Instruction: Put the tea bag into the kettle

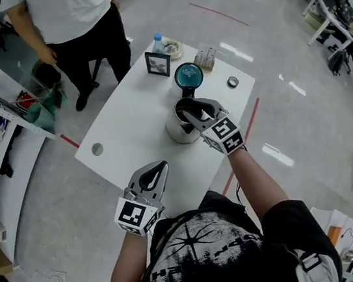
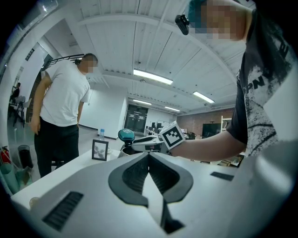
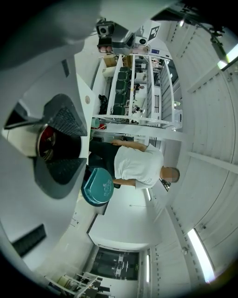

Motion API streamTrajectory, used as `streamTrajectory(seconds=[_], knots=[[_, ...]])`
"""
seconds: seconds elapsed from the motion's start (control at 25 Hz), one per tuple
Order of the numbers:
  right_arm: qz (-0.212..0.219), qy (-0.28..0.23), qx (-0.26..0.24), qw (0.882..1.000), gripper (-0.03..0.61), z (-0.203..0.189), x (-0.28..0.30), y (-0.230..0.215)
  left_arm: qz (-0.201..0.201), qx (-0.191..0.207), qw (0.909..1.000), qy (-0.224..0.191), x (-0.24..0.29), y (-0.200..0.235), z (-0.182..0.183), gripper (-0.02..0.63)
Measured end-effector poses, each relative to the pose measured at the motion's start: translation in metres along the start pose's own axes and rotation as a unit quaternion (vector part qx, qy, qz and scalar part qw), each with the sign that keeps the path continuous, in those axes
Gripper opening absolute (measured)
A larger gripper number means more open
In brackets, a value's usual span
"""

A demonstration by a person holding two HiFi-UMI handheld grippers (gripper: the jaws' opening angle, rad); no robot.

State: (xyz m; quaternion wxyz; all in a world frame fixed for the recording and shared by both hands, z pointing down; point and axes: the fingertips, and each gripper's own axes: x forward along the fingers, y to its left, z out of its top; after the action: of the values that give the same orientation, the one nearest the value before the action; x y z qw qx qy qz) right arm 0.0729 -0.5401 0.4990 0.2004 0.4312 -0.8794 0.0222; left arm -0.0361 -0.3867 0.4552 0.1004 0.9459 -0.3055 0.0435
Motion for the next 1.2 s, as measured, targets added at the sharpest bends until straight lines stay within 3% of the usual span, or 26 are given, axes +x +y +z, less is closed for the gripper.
streamTrajectory(seconds=[0.16, 0.48, 1.2], knots=[[-0.001, -0.005, -0.006, 1.0, 0.145, 0.002, -0.006, 0.005, -0.002, 0.003, 1.0, -0.002, -0.004, -0.001, 0.001, 0.008], [-0.015, -0.017, -0.005, 1.0, 0.017, 0.01, -0.022, 0.017, -0.016, 0.013, 0.9997, -0.012, -0.014, 0.0, 0.006, 0.008], [-0.081, -0.066, 0.007, 0.994, 0.011, 0.019, -0.117, 0.079, -0.095, 0.038, 0.9946, -0.018, -0.043, -0.018, 0.008, 0.008]])
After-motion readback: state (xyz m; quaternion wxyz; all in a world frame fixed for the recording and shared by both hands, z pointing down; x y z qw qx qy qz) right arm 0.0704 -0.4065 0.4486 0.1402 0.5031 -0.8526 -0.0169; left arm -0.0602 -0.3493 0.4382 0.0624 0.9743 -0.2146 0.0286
